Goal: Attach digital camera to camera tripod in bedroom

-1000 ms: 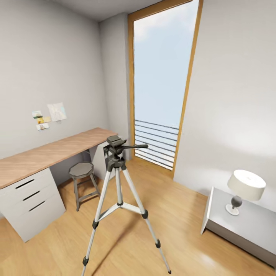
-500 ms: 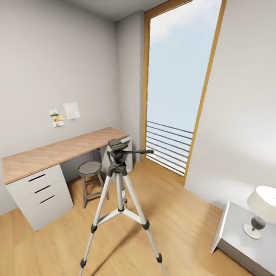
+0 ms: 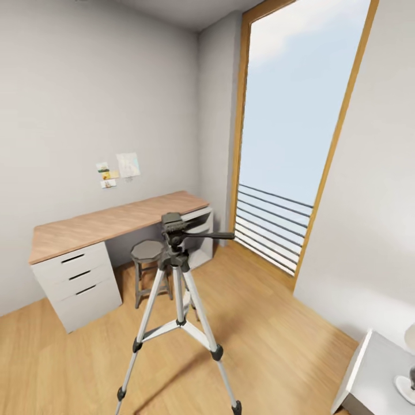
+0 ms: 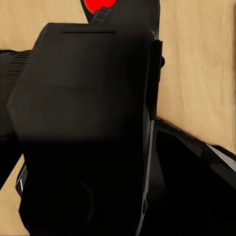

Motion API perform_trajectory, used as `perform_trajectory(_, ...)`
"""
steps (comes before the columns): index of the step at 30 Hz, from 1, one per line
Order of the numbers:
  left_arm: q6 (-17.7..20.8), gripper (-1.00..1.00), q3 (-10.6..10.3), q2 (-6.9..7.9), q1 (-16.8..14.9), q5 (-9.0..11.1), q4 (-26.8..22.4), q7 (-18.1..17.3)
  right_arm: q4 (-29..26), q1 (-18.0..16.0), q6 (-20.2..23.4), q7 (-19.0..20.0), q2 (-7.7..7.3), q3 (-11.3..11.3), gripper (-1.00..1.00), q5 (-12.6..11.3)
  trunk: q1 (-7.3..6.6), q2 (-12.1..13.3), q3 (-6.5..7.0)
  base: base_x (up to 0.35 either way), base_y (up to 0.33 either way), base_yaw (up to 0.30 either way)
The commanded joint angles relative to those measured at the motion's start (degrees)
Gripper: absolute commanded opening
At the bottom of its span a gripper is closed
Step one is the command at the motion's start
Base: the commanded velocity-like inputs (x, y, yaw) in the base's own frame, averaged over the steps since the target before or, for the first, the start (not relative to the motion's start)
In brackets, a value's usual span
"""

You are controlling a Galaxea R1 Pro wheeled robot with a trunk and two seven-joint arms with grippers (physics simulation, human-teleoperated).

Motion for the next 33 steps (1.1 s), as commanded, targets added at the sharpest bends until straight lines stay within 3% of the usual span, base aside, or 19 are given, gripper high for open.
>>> perform_trajectory(1, -0.16, -1.00, -0.49, -0.03, -0.06, 0.34, 0.02, 0.24, 0.17, -0.08, -0.36, 0.13, -0.04, -0.50, 1.00, 0.48, 0.05, -0.13, -0.13, 0.128, -0.290, 0.275)
perform_trajectory(12, -0.16, -1.00, -0.49, -0.03, -0.06, 0.34, 0.02, 0.24, 0.17, -0.08, -0.36, 0.12, 0.00, -0.47, 1.00, 0.46, 0.05, -0.13, -0.13, 0.100, -0.216, 0.257)
perform_trajectory(23, -0.14, -1.00, -0.42, 0.06, -0.06, 0.34, 0.02, 0.24, 0.11, -0.08, -0.65, 0.12, -0.14, -0.19, 1.00, 0.69, 0.05, -0.13, -0.13, -0.009, 0.003, 0.012)
perform_trajectory(33, -0.08, -1.00, -0.41, 0.05, -0.06, 0.39, 0.02, 0.24, 0.11, -0.08, -0.58, 0.12, -0.26, -0.18, 1.00, 0.77, 0.05, -0.13, -0.13, -0.229, 0.165, 0.000)
